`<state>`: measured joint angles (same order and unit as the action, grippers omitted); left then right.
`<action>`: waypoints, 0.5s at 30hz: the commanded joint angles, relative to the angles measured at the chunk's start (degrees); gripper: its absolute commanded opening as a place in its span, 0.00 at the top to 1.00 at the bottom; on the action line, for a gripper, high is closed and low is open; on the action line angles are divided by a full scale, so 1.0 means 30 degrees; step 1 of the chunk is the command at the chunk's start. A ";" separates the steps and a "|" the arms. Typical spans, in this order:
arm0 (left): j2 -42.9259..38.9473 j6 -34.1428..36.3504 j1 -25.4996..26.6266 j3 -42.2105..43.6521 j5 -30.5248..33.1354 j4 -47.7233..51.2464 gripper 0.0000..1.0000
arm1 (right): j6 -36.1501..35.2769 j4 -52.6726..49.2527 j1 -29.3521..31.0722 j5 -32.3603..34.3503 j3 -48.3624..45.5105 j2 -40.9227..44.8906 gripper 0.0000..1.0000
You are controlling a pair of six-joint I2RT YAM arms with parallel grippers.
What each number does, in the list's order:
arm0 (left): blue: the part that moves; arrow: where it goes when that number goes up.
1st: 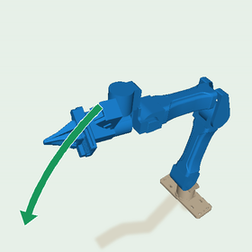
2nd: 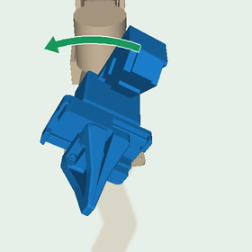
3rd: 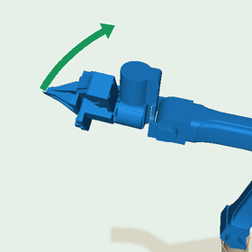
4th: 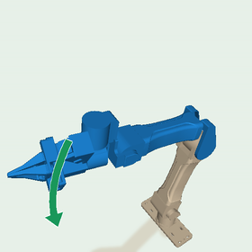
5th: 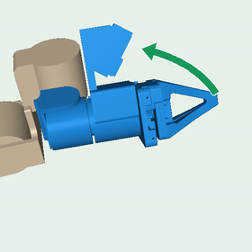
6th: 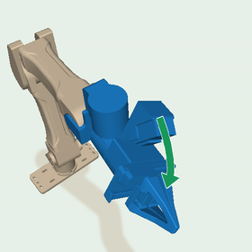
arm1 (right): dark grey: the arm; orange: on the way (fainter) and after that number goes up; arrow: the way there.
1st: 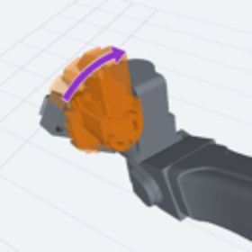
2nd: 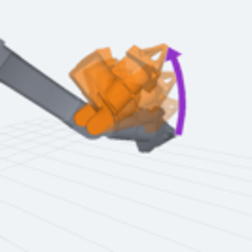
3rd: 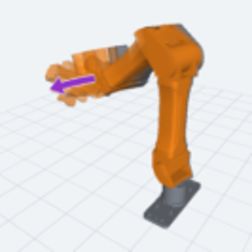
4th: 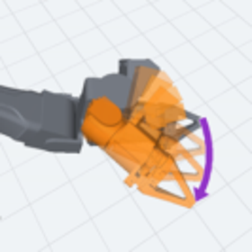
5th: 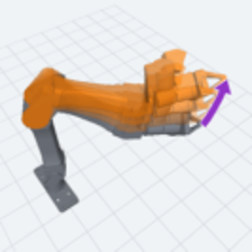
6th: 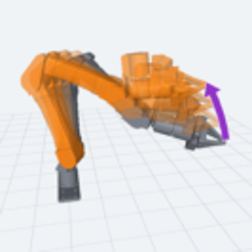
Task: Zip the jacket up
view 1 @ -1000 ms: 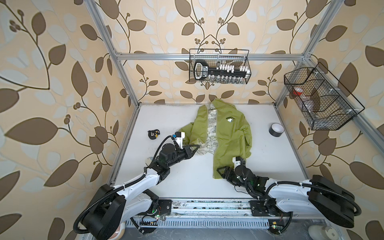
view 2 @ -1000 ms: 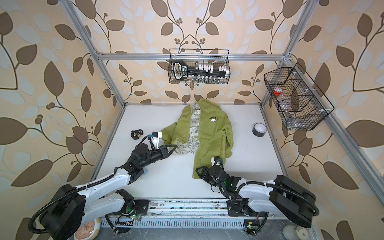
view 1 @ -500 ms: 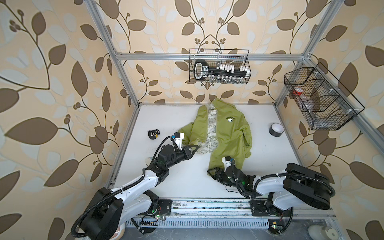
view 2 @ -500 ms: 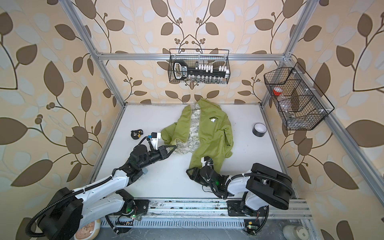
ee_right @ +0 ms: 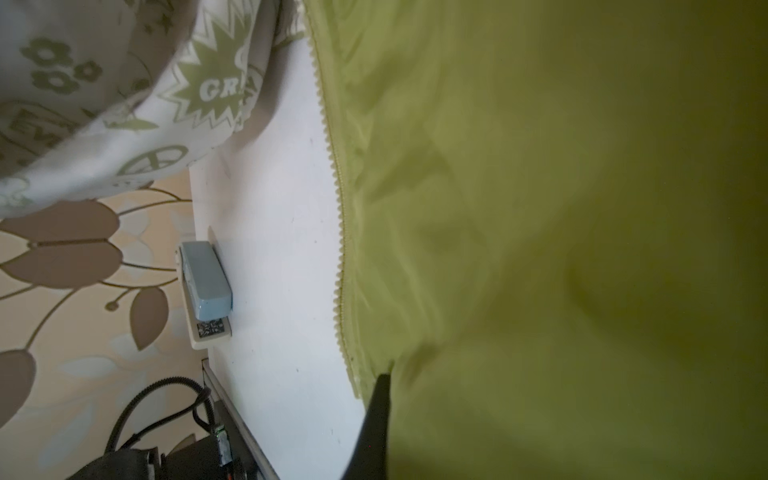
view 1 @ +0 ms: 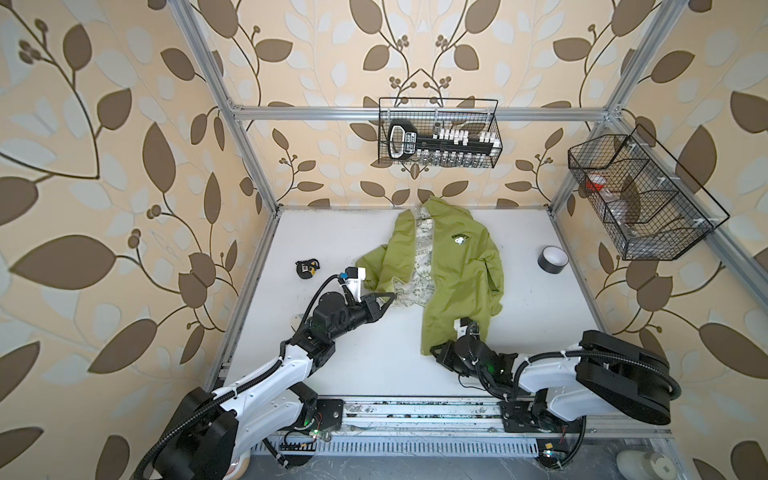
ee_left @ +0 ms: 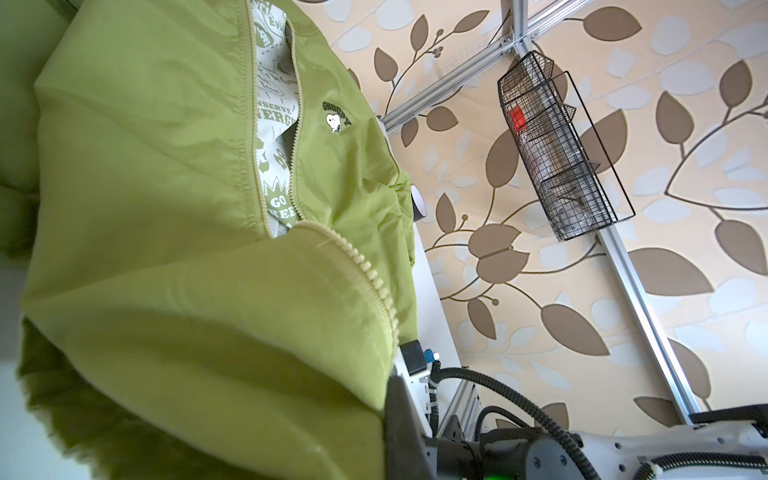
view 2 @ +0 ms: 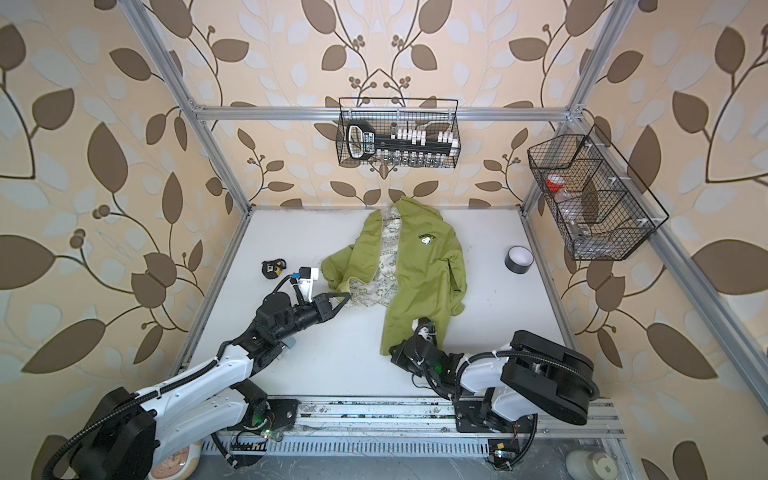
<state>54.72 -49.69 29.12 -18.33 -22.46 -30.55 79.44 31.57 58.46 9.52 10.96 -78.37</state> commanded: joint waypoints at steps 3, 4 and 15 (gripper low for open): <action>-0.0041 0.0168 -0.0239 0.0159 0.0162 -0.0817 1.00 | -0.0445 -0.5591 -0.1079 0.0739 -0.0752 0.2719 1.00; 0.0038 0.0141 -0.0226 0.0125 0.0170 -0.0853 1.00 | -0.0716 -0.6492 -0.1315 0.0796 -0.0866 0.3482 1.00; 0.0743 0.0155 -0.0216 0.0153 0.0044 -0.1312 1.00 | -0.4397 -1.4374 -0.4630 0.0912 -0.0416 0.9740 0.98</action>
<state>56.90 -49.69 29.12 -18.33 -22.24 -30.70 70.28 -4.03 45.80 12.21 8.80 -49.30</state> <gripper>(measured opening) 0.048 0.050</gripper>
